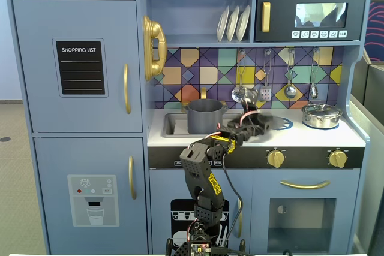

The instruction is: Pick up the lid from the counter and put it on the gray recipient

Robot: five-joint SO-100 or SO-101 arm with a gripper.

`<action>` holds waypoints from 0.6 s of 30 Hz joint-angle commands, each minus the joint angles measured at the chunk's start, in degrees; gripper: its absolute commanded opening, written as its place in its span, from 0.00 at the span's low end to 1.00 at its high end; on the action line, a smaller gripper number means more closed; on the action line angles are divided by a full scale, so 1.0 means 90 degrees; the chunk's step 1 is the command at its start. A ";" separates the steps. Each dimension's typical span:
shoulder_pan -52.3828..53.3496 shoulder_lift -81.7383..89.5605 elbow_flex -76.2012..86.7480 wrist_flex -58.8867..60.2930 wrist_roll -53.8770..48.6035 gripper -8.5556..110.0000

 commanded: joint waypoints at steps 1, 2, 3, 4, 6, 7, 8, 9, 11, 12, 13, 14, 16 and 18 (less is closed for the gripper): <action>-0.0176 0.0791 -0.0918 0.0381 0.0029 0.07; -0.0234 0.0889 -0.1055 0.0537 0.0088 0.07; -0.0313 0.0977 -0.1191 0.0703 0.0166 0.07; -0.0391 0.1064 -0.1338 0.0918 0.0225 0.07; -0.0596 0.1250 -0.1572 0.1387 0.0381 0.07; -0.0703 0.1338 -0.1680 0.1650 0.0479 0.07; -0.0830 0.1406 -0.1777 0.1885 0.0518 0.07; -0.0967 0.1455 -0.1826 0.2041 0.0527 0.07; -0.1270 0.1533 -0.1836 0.2119 0.0488 0.07; -0.1426 0.1543 -0.1836 0.2129 0.0449 0.07; -0.1563 0.1543 -0.1836 0.2168 0.0410 0.07; -0.1709 0.1543 -0.1836 0.2197 0.0361 0.07; -0.1973 0.1504 -0.1826 0.2207 0.0234 0.07; -0.2207 0.1436 -0.1807 0.2168 0.0146 0.07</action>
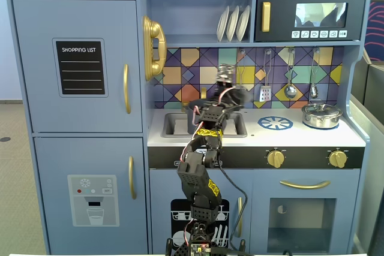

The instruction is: Pick up the lid from the counter and put it on the gray recipient

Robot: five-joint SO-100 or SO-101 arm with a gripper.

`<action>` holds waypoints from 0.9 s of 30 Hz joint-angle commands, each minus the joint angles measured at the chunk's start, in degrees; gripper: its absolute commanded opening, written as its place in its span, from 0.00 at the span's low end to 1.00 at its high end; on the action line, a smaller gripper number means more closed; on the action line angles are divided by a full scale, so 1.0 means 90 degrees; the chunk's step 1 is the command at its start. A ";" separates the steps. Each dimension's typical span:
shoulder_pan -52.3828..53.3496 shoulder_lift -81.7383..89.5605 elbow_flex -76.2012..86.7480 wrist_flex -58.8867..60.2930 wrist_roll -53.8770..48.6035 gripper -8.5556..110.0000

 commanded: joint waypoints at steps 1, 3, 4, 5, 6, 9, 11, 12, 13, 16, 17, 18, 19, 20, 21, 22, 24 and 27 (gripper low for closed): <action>-0.0498 0.0205 -0.0479 -0.0049 -0.0186 0.07; -0.0703 0.0107 -0.0459 -0.0137 -0.0234 0.07; -0.0791 0.0049 -0.0459 -0.0166 -0.0244 0.07; -0.0869 0.0000 -0.0459 -0.0176 -0.0254 0.07; -0.0947 -0.0059 -0.0439 -0.0234 -0.0264 0.07; -0.1152 -0.0195 -0.0361 -0.0381 -0.0283 0.07; -0.1270 -0.0273 -0.0322 -0.0449 -0.0244 0.07; -0.1309 -0.0313 -0.0293 -0.0498 -0.0244 0.07; -0.1348 -0.0342 -0.0244 -0.0586 -0.0244 0.07; -0.1436 -0.0439 -0.0176 -0.0723 -0.0234 0.07; -0.1455 -0.0469 -0.0156 -0.0742 -0.0234 0.07; -0.1465 -0.0479 -0.0137 -0.0752 -0.0234 0.07; -0.1465 -0.0498 -0.0107 -0.0762 -0.0234 0.07; -0.1465 -0.0508 -0.0078 -0.0781 -0.0234 0.07; -0.1455 -0.0508 -0.0039 -0.0801 -0.0234 0.07; -0.1445 -0.0518 0.0000 -0.0820 -0.0215 0.07; -0.1426 -0.0527 0.0059 -0.0840 -0.0215 0.07; -0.1406 -0.0557 0.0186 -0.0937 -0.0234 0.07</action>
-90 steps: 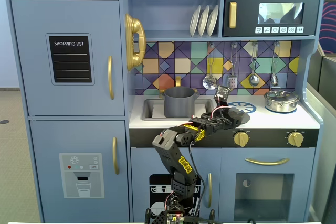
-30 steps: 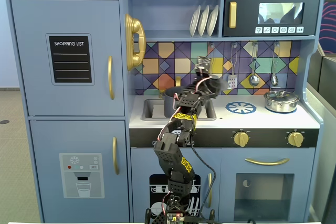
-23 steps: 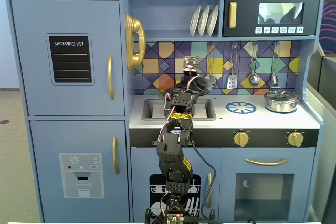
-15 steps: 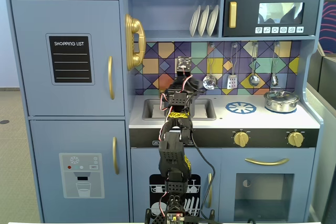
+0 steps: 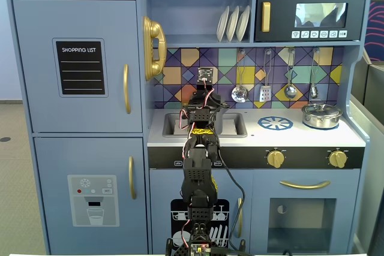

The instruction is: Pick up the lid from the counter and put it on the gray recipient

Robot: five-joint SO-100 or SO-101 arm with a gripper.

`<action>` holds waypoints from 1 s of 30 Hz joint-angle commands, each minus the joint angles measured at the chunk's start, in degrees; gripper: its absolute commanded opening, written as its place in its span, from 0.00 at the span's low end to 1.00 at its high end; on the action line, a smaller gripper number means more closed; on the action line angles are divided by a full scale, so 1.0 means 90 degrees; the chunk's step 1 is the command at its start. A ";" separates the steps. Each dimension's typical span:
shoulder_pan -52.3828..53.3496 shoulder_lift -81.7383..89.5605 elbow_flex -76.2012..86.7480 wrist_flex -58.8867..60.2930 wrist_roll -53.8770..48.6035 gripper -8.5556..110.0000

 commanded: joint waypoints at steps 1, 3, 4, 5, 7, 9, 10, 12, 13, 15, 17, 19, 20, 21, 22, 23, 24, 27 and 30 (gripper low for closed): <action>-0.0029 0.0010 -0.0029 -0.0293 -0.0020 0.07; -0.0020 -0.0010 0.0059 -0.0361 -0.0020 0.07; -0.0020 -0.0010 0.0088 -0.0381 -0.0010 0.07; -0.0020 -0.0020 0.0107 -0.0381 0.0000 0.07; -0.0039 -0.0039 0.0137 -0.0400 0.0000 0.07; -0.0059 -0.0068 0.0146 -0.0400 0.0000 0.07; -0.0059 -0.0078 0.0166 -0.0410 0.0000 0.07; -0.0059 -0.0088 0.0186 -0.0410 0.0020 0.07; -0.0068 -0.0098 0.0205 -0.0420 0.0020 0.07; -0.0088 -0.0098 0.0234 -0.0459 0.0020 0.07; -0.0098 -0.0137 0.0244 -0.0498 0.0020 0.07; -0.0127 -0.0156 0.0244 -0.0518 0.0020 0.07; -0.0137 -0.0156 0.0244 -0.0518 0.0000 0.07; -0.0146 -0.0156 0.0254 -0.0518 -0.0010 0.07; -0.0156 -0.0137 0.0254 -0.0508 -0.0010 0.07; -0.0156 -0.0107 0.0264 -0.0479 -0.0020 0.07; -0.0166 -0.0078 0.0283 -0.0449 -0.0029 0.07; -0.0225 0.0098 0.0312 -0.0283 -0.0020 0.07; -0.0322 0.0303 0.0381 -0.0146 -0.0059 0.07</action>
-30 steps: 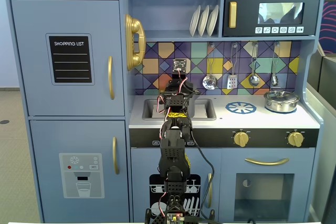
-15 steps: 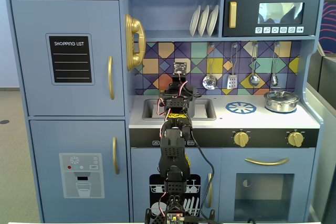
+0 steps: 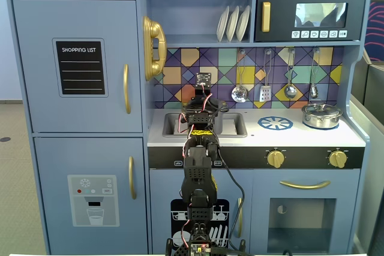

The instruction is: Pick up the lid from the counter and put it on the gray recipient

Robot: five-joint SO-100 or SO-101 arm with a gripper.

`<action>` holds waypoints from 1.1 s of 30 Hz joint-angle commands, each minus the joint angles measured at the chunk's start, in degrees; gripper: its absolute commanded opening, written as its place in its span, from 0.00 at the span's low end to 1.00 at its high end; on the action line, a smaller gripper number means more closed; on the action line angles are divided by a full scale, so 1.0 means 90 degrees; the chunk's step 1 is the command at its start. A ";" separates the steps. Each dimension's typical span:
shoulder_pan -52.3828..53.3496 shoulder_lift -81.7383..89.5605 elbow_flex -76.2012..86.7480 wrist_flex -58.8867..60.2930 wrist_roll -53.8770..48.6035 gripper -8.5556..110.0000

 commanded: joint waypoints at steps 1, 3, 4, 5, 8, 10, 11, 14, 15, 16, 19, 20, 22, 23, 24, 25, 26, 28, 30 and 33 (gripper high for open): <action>-0.0186 0.0508 0.0000 0.0068 -0.0078 0.07; -0.0176 0.0615 0.0078 0.0186 -0.0146 0.07; -0.0156 0.0674 0.0137 0.0244 -0.0215 0.07; -0.0137 0.0752 0.0215 0.0254 -0.0264 0.07; 0.0000 0.1035 0.0400 0.0557 -0.0264 0.20; 0.0137 0.1221 0.0430 0.0898 -0.0342 0.28; 0.0166 0.1309 0.0449 0.0977 -0.0430 0.30; 0.0205 0.1699 0.0488 0.1338 -0.0557 0.29; 0.0205 0.1865 0.0469 0.1562 -0.0557 0.29; 0.0205 0.2080 0.0439 0.1855 -0.0576 0.29; 0.0176 0.3027 0.0479 0.3203 -0.0488 0.27; 0.0137 0.3398 0.0479 0.3828 -0.0400 0.27; 0.0039 0.4131 0.0527 0.4951 -0.0293 0.26; 0.0010 0.4473 0.0605 0.5410 -0.0293 0.25; -0.0020 0.4785 0.0723 0.5820 -0.0264 0.24; -0.0039 0.5078 0.0850 0.6201 -0.0264 0.22; -0.0039 0.5352 0.1045 0.6484 -0.0273 0.21; -0.0020 0.5801 0.1514 0.6846 -0.0264 0.15; 0.0020 0.6094 0.2051 0.7129 -0.0361 0.10; -0.0010 0.6328 0.2988 0.7070 -0.0176 0.07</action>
